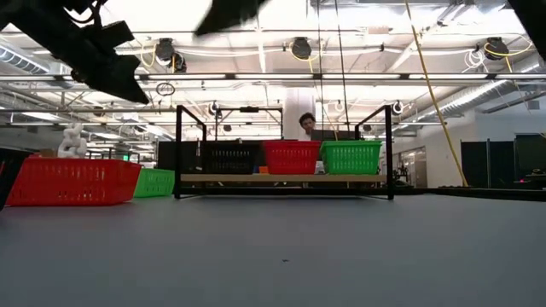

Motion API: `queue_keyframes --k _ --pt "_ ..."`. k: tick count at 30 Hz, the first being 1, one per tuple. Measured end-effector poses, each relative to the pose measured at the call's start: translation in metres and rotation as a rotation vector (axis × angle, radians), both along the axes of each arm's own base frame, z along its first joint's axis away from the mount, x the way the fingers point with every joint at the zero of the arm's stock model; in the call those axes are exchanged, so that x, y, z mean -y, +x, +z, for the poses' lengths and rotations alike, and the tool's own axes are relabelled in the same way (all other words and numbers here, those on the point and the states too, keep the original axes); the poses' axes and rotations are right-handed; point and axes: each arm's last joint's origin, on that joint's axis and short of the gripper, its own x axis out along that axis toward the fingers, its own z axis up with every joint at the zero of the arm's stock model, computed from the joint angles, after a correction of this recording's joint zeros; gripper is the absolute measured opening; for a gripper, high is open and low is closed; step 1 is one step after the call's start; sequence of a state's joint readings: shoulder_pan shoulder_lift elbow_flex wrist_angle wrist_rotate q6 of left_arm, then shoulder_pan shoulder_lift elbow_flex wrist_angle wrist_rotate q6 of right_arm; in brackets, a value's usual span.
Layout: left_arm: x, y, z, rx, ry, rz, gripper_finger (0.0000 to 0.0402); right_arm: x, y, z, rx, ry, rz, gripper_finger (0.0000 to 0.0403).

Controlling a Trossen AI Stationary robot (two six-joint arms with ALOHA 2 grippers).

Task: Stack baskets on shelf by color
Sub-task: Stack the green bin on top of the green bin on the shelf

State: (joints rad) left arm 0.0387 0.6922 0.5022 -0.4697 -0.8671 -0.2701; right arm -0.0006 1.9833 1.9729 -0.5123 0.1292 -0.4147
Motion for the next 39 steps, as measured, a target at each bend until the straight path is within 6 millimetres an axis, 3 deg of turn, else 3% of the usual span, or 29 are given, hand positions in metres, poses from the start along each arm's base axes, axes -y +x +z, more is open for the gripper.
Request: queue_keyframes --k 4,6,14,20,25,29,39 --pt "0.0 0.002 0.003 0.002 0.029 -0.015 0.0202 -0.007 0.015 -0.073 -0.136 0.029 -0.006 0.0169" --pt "0.0 0.003 0.004 0.001 0.037 -0.026 0.0202 -0.014 0.021 -0.1 -0.113 0.04 0.005 0.0169" --pt "-0.001 0.007 0.011 0.014 0.094 -0.064 0.0202 -0.043 0.035 -0.158 0.093 0.201 0.255 0.0169" --pt "-0.003 0.008 0.013 0.046 0.088 -0.057 0.0202 -0.035 0.046 -0.169 0.169 0.013 0.219 0.0169" --pt "-0.006 0.008 0.013 0.055 0.077 -0.044 0.0202 -0.018 0.065 -0.187 0.07 -0.09 0.233 0.0169" --pt "-0.006 0.007 0.011 0.05 0.065 -0.04 0.0202 -0.016 0.081 -0.193 0.015 -0.298 0.228 0.0169" --pt "-0.005 -0.002 -0.003 -0.04 -0.019 0.004 0.0202 -0.009 0.081 -0.199 -0.057 -0.51 0.264 0.0169"
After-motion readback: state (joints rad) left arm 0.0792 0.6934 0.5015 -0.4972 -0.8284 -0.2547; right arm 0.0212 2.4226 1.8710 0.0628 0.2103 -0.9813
